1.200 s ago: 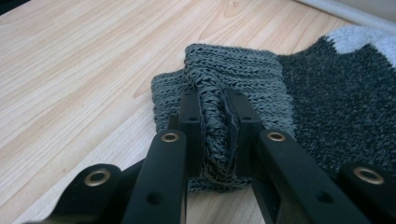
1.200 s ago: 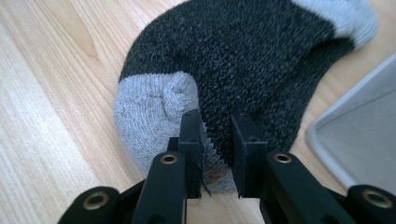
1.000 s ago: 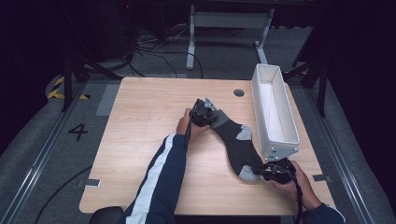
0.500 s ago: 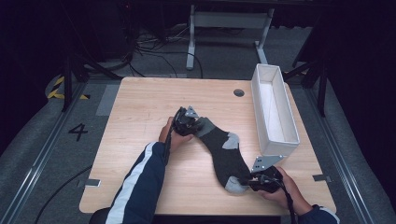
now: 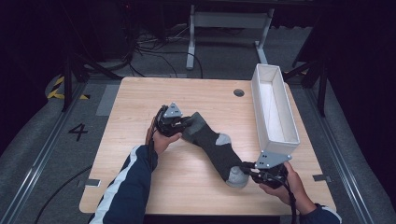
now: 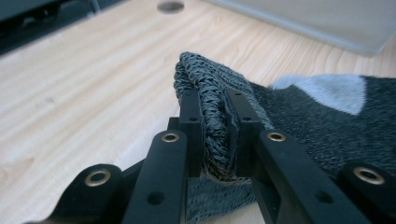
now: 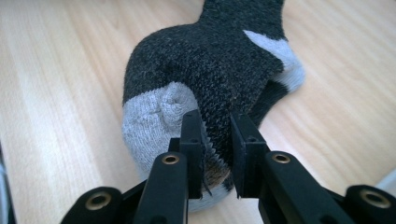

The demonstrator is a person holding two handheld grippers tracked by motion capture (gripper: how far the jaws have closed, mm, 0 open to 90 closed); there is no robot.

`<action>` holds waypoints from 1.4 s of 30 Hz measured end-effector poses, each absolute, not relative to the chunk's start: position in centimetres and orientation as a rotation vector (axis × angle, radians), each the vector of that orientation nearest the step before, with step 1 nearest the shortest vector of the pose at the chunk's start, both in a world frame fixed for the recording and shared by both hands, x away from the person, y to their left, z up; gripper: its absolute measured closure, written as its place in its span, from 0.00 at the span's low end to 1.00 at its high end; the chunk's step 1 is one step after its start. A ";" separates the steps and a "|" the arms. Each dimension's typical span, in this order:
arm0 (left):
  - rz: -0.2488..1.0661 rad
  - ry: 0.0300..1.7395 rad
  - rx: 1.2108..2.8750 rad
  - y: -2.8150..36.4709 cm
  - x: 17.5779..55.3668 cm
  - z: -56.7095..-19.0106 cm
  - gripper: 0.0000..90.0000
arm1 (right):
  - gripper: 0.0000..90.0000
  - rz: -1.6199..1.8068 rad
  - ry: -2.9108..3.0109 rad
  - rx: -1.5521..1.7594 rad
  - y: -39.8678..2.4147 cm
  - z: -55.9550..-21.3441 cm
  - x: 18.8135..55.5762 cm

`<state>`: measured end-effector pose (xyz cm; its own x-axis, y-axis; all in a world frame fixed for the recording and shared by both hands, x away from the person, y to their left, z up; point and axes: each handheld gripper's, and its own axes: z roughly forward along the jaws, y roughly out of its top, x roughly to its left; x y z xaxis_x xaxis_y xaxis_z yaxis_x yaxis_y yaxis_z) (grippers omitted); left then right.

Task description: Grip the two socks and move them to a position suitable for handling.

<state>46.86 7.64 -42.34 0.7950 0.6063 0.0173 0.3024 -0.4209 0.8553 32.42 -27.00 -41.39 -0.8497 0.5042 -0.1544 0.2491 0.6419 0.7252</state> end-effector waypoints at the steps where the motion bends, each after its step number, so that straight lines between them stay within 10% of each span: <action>1: 0.406 0.682 2.024 7.8 46.8 -42.3 0.88 | 0.86 1.032 2.505 0.603 -27.1 -41.3 32.6; 33: 0.432 0.729 2.150 6.5 48.7 -45.5 0.84 | 0.75 1.004 2.720 0.642 -26.6 -44.2 32.7; 42: 0.423 0.712 2.147 6.2 48.9 -45.0 0.85 | 0.87 1.098 2.659 0.586 -26.6 -42.5 32.0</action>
